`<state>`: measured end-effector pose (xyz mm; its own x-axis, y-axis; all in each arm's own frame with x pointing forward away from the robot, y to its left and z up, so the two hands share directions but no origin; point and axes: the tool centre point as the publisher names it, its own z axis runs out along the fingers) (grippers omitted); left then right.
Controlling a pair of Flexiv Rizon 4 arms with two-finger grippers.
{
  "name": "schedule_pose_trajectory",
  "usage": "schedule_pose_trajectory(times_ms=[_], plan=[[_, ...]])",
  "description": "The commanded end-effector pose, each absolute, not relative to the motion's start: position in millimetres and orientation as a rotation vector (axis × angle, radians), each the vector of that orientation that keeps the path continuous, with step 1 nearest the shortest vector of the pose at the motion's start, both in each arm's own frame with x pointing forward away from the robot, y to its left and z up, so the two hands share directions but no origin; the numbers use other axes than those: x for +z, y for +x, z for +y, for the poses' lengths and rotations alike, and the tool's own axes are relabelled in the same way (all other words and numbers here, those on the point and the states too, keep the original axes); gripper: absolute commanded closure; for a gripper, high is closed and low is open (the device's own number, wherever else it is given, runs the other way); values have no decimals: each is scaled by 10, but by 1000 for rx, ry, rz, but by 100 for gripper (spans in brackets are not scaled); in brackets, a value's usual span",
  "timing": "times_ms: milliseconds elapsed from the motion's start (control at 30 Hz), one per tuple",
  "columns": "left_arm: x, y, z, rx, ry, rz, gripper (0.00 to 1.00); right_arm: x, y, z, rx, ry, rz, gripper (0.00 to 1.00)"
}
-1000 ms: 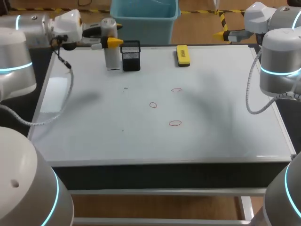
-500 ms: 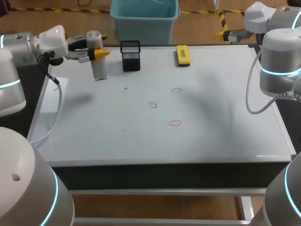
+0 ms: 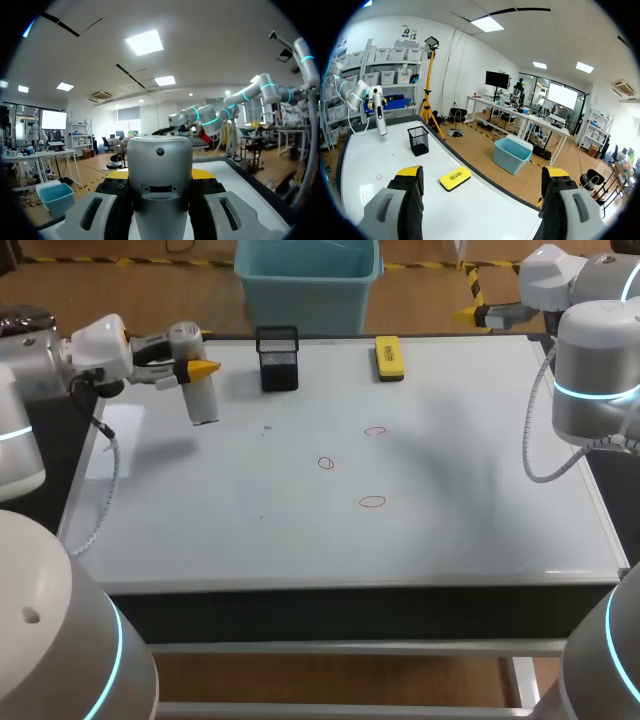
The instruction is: Pick up the inspection probe, press it on each red-marked spot on the whiteboard one by one, put down the probe, pick up the eraser, and wipe off all the red marks.
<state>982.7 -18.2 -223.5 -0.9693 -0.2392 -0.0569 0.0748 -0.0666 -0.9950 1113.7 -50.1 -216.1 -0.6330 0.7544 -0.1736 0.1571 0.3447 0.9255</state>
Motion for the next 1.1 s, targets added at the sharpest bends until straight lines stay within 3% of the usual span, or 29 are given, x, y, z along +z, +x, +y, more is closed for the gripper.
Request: schedule_pose_trajectory(times_ms=[33,500,1100], plan=[[-2264,9865,-162,-2141,-211,2004,100,-2161,11138,-500,1291,793,2013,0],[-2264,9865,-162,-2141,-211,2004,100,-2193,11185,-552,1338,720,2074,0],[-2264,9865,-162,-2141,-211,2004,100,-2404,11942,-344,872,-221,2738,0]])
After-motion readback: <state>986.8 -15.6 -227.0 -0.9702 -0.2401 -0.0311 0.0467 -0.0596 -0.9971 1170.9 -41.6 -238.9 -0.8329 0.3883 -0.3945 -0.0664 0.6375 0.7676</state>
